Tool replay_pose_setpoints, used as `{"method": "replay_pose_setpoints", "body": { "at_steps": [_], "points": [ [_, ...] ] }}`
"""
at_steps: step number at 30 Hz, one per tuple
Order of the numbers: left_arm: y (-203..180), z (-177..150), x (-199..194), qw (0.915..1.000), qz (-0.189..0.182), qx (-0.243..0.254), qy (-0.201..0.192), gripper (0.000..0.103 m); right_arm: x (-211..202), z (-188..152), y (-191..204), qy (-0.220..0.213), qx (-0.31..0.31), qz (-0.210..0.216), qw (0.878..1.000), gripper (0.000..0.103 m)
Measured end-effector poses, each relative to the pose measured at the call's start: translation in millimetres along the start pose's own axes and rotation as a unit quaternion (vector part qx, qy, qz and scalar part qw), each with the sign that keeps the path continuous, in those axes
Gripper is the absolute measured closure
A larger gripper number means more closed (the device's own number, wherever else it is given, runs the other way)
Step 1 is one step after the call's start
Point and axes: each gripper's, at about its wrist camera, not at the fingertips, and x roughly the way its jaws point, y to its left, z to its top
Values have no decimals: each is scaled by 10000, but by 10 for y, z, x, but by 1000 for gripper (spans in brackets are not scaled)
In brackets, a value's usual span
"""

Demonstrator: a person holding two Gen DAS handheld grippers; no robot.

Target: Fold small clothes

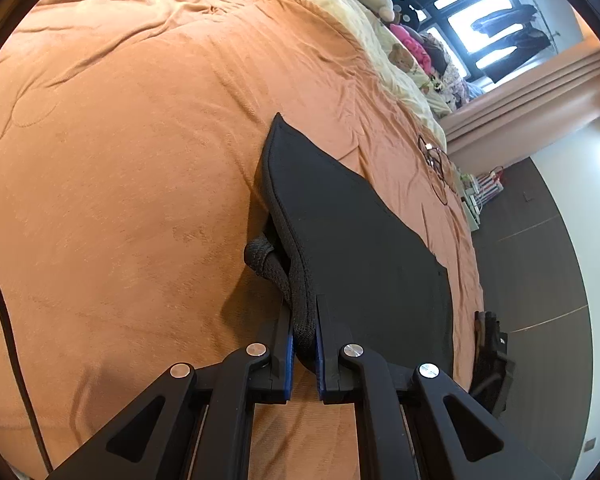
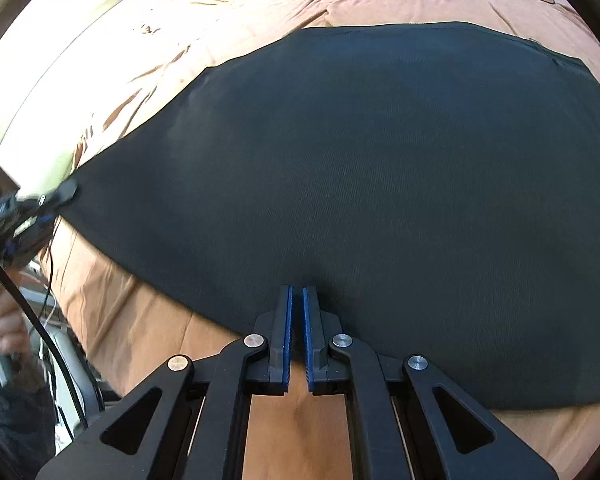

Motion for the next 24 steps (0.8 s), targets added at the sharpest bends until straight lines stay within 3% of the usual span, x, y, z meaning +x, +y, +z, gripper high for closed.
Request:
{"method": "replay_pose_setpoints", "body": {
  "at_steps": [13,18,24],
  "points": [
    [314,-111,225,9944,732,-740,194,95,303,1159,-286,-72,-48,-445,9990,101],
    [414,-146,323,9916,997,-790,239,95,461,1513,-336,-88,-67,-572,9983,102],
    [467,-154,370,9906,1065,-810,290,95,630,1801,-411,-129,-26,-759,9970,103]
  ]
}}
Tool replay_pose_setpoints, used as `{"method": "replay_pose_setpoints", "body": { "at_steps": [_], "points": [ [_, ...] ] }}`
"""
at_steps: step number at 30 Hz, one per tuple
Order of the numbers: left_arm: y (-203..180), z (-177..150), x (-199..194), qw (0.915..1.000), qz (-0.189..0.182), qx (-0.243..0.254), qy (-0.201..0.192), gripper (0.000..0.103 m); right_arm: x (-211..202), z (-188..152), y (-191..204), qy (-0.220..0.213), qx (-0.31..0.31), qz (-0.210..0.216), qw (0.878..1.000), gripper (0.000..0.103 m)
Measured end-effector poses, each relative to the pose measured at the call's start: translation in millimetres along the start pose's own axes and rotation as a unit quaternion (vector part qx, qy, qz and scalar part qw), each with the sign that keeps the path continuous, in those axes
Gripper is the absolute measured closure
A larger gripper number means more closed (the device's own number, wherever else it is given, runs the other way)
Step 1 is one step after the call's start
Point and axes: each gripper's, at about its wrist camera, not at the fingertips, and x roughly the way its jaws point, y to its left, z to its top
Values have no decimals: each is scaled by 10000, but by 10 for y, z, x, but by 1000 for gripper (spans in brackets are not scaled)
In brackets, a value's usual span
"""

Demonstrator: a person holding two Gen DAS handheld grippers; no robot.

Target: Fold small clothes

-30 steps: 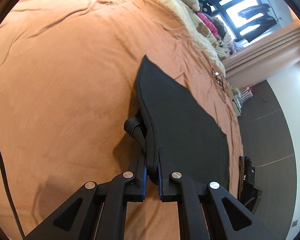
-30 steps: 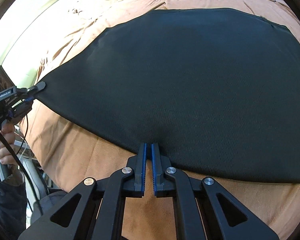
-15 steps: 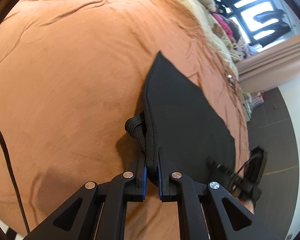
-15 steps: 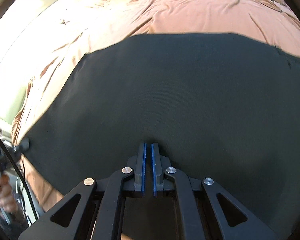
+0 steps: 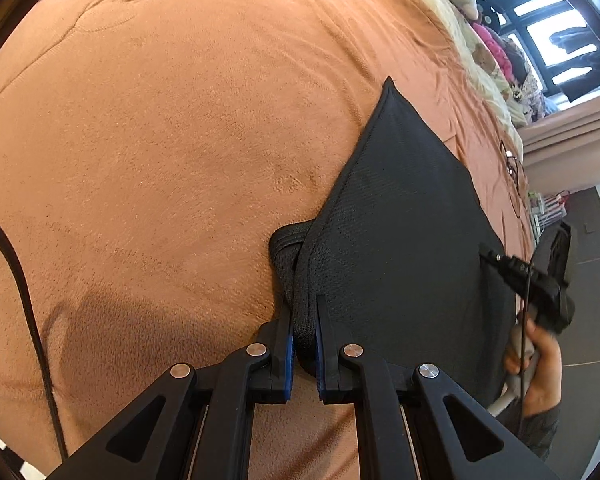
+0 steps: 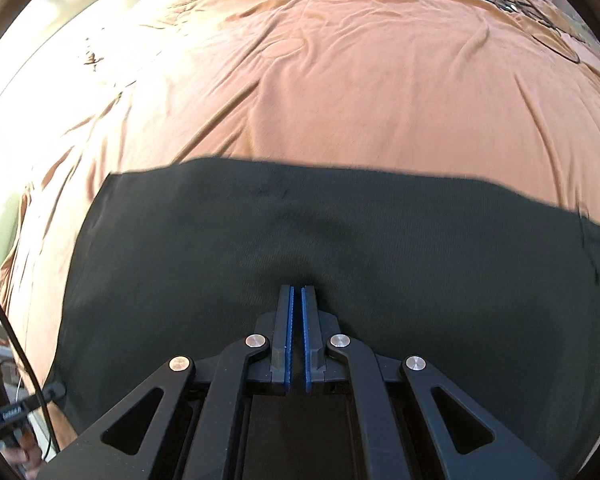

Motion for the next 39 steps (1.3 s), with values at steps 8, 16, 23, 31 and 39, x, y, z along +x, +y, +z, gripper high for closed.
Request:
{"method": "replay_pose_setpoints", "body": {
  "at_steps": [8,16,23,31,39],
  "points": [
    [10,34,3,10000,-86,19,25,95,22,386,-2,-217,10,-142,9997,103],
    [-237,85,-231,9991,-354,222,-117,95,-551,-200,97,-174,-118,448,9988,102],
    [-809,177,-499,9950,-584,733,-357,95,-651,-977,153,120,30,1044,9945,102],
    [-1458,195,-649,9882,-651,1294,-490,95,-643,-1596,177,207,144,1349,9905,102],
    [-2147,76,-643,9763,-781,1963,-463,95,-623,-1935,127,130,459,1777,9829,102]
  ]
}}
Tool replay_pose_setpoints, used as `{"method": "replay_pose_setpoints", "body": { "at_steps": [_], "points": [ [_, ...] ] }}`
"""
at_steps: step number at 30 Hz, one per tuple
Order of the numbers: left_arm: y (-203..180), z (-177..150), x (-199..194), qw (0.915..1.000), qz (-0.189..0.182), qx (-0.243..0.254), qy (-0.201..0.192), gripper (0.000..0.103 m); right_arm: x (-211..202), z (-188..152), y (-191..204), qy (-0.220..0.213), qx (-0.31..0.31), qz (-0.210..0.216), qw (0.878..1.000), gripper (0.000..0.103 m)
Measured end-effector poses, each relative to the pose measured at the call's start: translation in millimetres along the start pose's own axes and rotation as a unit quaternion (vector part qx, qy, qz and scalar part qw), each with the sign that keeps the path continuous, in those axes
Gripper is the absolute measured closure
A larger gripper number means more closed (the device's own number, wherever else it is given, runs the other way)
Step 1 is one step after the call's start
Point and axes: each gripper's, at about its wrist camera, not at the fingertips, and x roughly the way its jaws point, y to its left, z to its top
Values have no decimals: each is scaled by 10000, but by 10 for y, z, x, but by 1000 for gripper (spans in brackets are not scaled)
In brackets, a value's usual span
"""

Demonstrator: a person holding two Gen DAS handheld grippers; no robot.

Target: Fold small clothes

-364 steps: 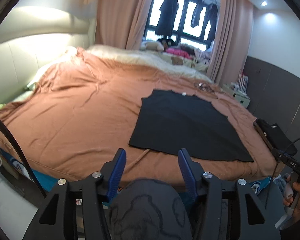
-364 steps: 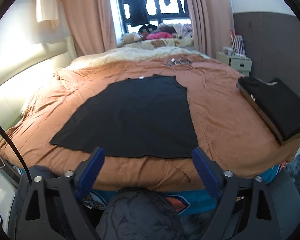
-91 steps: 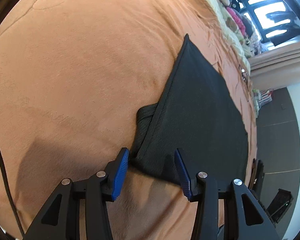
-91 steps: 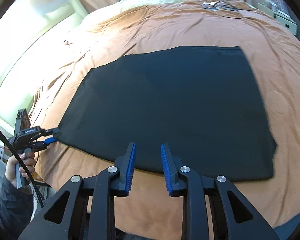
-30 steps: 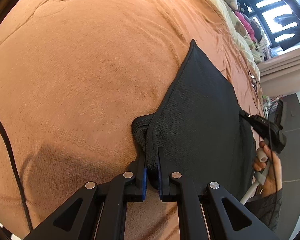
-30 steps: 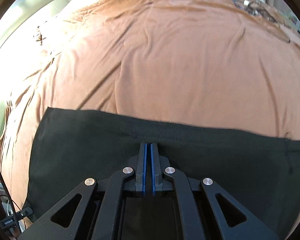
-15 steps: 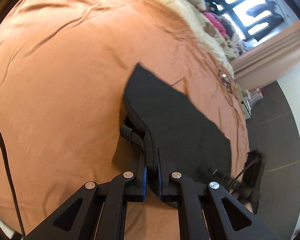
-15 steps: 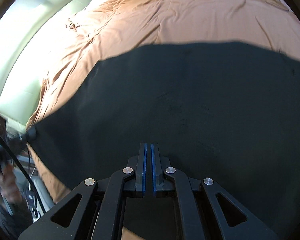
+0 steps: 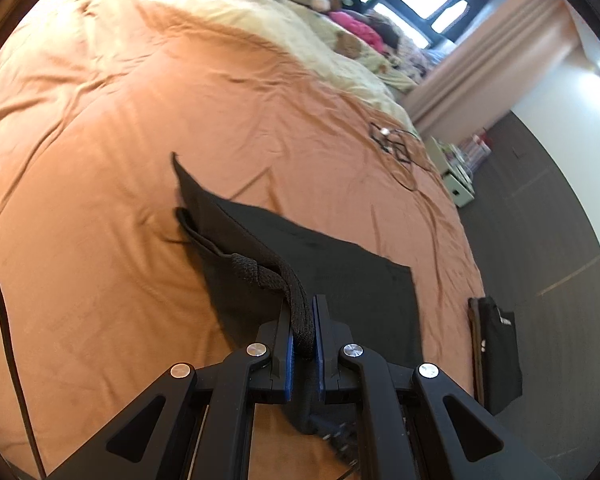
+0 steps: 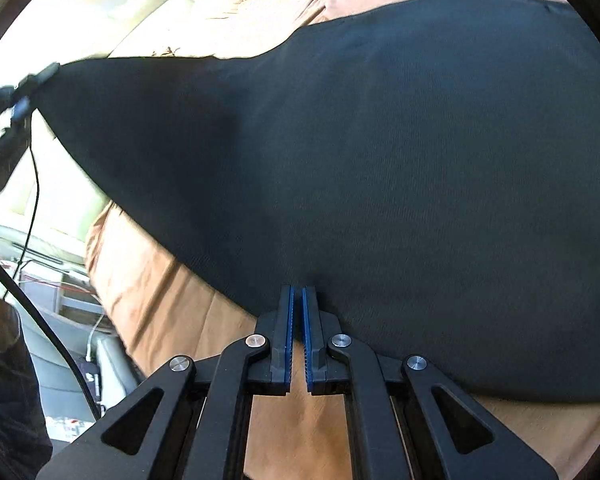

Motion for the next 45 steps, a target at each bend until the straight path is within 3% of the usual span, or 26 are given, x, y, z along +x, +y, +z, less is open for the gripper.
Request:
{"method": "replay_pose_setpoints", "body": {
  "at_steps": [5,12,13,15,16,17,23,31,34,36,38,42,45],
  "points": [
    [-472,-23,160,9990,-127,407,138,95,-86,-44,-2,-138,-11,37,9999,102],
    [-1050,-141,378,9944,-354,935,356,95,-715,-147,-301,-736,245,-59,9970,101],
    [-1136,-166,414,9934,-395,1006,394,95,-804,-166,-349,-811,266,-103,9963,96],
    [-1298,-235,497,9908,-504,1152,503,95,-1008,-216,-460,-993,311,-202,9944,72],
    [-1373,-272,532,9894,-548,1223,557,95,-1071,-258,-476,-1067,323,-237,9935,50],
    [-1466,-322,583,9875,-600,1320,623,95,-1190,-358,-505,-1175,337,-290,9921,41],
    [-1917,-637,861,9739,-863,1834,1023,95,-1607,-586,-759,-1573,491,-365,9857,41],
    [-2265,-1096,1374,9562,-1128,2094,1704,93,-1741,-835,-970,-1613,752,-458,9830,41],
    [-2241,-1224,1542,9494,-1264,1980,2083,76,-1773,-922,-1099,-1601,795,-462,9828,41],
    [-2198,-1232,1558,9509,-1251,1906,2094,63,-1857,-911,-1124,-1578,771,-469,9833,41],
    [-2098,-1204,1524,9550,-1107,1885,2005,57,-1864,-887,-1131,-1559,731,-493,9838,41],
    [-1826,-1104,1480,9628,-771,1738,1921,57,-1849,-818,-1126,-1500,617,-595,9850,42],
    [-1553,-1047,1455,9671,-375,1662,1891,57,-1826,-747,-1109,-1408,459,-779,9859,51]
  ]
}}
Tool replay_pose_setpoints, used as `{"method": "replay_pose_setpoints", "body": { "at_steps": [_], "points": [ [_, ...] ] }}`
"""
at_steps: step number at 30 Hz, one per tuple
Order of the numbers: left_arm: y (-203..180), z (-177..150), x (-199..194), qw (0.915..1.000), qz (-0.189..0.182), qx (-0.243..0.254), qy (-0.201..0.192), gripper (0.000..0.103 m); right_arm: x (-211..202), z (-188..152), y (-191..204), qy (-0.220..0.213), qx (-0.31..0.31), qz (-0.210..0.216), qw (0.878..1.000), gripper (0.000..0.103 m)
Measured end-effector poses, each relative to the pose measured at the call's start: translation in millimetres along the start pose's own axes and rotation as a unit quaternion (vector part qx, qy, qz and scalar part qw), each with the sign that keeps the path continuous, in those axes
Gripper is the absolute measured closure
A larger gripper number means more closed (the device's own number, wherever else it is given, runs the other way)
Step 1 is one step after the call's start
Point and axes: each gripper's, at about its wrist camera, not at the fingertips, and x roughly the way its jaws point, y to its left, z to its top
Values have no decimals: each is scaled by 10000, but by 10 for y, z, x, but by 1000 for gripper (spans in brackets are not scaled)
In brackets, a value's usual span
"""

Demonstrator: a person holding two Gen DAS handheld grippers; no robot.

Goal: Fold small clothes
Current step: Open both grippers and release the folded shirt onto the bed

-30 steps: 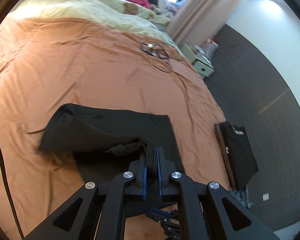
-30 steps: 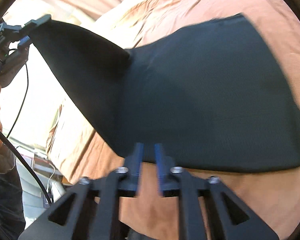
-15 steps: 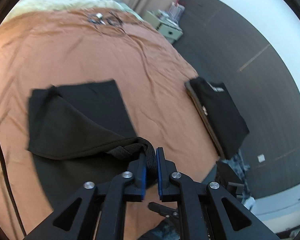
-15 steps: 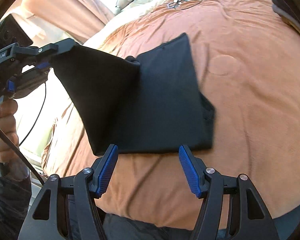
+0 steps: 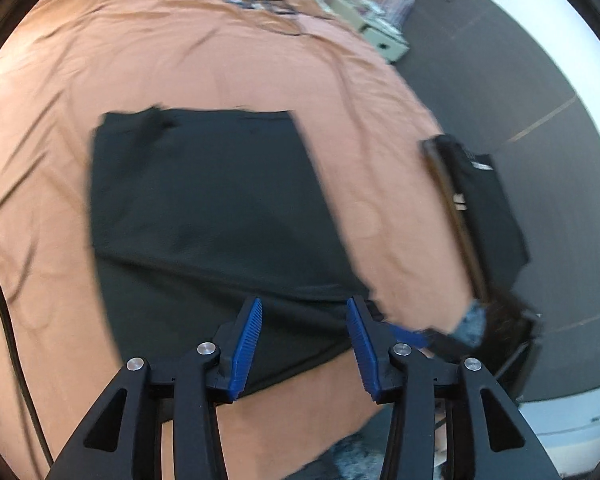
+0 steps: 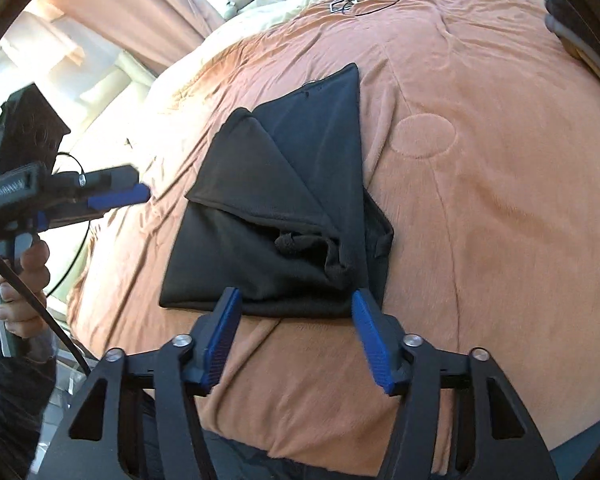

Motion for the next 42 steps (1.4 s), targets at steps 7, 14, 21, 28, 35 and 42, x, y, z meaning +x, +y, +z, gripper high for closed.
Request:
{"method": "replay_pose_setpoints", "body": {
  "at_steps": [7,14,21,28,35,42],
  "points": [
    [642,-177,105,9954,677,-554,396,57,69,178,93,192,-417,-533,9975,64],
    [923,-421,389,9884,961,-778,877,57,185,315,245,533,-1064,-999,9879,70],
    [907,-539,453,9853,1245,-514,1049,58,447,342,587,1041,-2222,-1602,9561,78],
    [985,-655,394,9817,1501,-415,1094,75,228,549,339,681,-1122,-879,9874,98],
    [1032,-691,313,9800,1605,-370,1115,81,185,388,-162,776,-76,-376,9962,98],
    [1159,-754,127,9879,1015,-673,961,81,34,313,-218,661,-72,-157,9977,98]
  ]
}}
